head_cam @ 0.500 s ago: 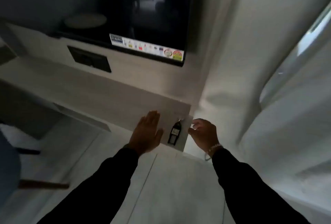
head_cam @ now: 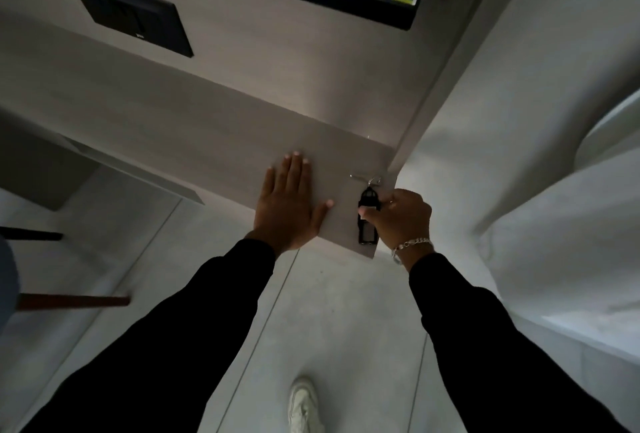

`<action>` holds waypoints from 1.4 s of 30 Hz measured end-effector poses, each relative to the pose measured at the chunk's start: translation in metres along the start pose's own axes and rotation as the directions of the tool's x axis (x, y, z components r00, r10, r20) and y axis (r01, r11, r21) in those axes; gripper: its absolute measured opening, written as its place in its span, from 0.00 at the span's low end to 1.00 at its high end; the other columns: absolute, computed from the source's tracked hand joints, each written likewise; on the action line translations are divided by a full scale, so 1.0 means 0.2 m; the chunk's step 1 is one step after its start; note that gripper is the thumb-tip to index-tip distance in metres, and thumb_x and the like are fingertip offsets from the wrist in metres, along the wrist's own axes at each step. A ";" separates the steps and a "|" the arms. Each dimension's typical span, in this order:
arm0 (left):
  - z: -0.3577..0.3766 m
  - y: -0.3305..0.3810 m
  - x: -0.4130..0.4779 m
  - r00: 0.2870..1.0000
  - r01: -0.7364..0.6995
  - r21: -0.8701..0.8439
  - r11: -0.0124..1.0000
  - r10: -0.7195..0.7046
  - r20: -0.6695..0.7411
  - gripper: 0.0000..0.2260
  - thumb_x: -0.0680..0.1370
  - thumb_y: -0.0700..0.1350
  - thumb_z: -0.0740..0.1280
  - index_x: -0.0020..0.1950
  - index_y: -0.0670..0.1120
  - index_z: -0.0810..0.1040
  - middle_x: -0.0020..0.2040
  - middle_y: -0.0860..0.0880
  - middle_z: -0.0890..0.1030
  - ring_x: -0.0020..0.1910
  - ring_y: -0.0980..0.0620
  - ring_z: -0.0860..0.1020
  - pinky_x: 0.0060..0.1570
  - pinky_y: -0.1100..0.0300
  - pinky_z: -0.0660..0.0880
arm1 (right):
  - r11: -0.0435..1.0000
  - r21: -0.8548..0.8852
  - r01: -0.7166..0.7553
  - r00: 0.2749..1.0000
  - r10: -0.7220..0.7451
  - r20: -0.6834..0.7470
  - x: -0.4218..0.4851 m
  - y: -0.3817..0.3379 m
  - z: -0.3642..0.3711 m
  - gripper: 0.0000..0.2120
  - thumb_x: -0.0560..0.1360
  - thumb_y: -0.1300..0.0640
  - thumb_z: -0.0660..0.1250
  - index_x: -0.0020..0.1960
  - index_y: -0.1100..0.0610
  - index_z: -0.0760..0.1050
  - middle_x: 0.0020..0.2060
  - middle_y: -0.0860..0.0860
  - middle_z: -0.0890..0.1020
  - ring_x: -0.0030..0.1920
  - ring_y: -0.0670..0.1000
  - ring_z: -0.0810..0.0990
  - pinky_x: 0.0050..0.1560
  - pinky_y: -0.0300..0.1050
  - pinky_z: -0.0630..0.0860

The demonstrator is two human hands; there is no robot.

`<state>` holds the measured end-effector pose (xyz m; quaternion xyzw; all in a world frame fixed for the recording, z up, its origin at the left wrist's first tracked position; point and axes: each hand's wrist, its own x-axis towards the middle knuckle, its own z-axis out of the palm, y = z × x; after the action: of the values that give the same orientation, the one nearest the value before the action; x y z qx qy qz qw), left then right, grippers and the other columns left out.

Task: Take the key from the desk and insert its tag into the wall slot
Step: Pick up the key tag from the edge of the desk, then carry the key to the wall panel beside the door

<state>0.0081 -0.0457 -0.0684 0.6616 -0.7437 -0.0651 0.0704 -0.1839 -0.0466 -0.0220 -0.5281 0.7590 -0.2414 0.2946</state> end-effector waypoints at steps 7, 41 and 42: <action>-0.04 0.09 -0.13 0.991 -0.099 -0.012 0.995 0.100 0.093 0.36 0.81 0.62 0.50 0.81 0.40 0.50 0.83 0.40 0.50 0.83 0.43 0.48 0.82 0.42 0.49 | 0.796 0.450 -0.405 0.899 0.257 0.354 -0.09 0.00 -0.20 0.08 0.68 0.63 0.73 0.32 0.63 0.78 0.27 0.56 0.74 0.24 0.49 0.71 0.26 0.39 0.68; -1.04 2.93 -0.57 0.498 -0.837 -0.110 0.536 0.664 -0.558 0.32 0.82 0.54 0.53 0.80 0.37 0.53 0.82 0.38 0.53 0.82 0.40 0.48 0.80 0.40 0.48 | 0.696 0.687 0.208 0.973 -0.075 -0.219 -1.16 1.16 -2.93 0.05 0.73 0.62 0.69 0.45 0.65 0.81 0.37 0.60 0.78 0.30 0.50 0.71 0.29 0.38 0.72; -1.03 3.02 -0.55 0.477 -0.852 -0.104 0.514 0.677 -0.561 0.32 0.82 0.54 0.53 0.80 0.37 0.53 0.82 0.38 0.53 0.82 0.40 0.48 0.80 0.39 0.48 | 0.692 0.688 0.218 0.969 -0.069 -0.238 -1.16 1.22 -2.99 0.05 0.73 0.62 0.69 0.44 0.64 0.81 0.36 0.59 0.78 0.29 0.50 0.72 0.29 0.38 0.72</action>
<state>-0.5284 0.1338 0.2463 0.2176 -0.8966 -0.0089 0.3857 -0.7024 0.2849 0.2831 -0.4059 0.5883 -0.5871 0.3800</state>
